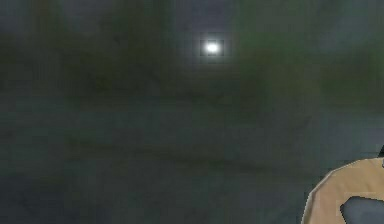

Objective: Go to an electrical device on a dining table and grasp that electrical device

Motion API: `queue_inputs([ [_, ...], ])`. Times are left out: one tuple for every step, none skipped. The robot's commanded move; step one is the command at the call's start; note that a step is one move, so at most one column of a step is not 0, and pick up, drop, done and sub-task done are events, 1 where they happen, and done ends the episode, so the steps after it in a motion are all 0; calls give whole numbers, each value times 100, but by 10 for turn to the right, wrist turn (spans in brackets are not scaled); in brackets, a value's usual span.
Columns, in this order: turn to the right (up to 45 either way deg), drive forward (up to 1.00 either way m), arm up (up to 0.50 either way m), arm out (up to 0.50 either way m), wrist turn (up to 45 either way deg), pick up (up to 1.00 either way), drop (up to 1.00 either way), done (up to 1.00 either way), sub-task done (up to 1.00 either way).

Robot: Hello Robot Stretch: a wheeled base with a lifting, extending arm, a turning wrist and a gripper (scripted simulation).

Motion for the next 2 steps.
queue_inputs([
  [0,0,10,0,0,0,0,0,0],
  [0,0,0,0,0,0,0,100,0],
])
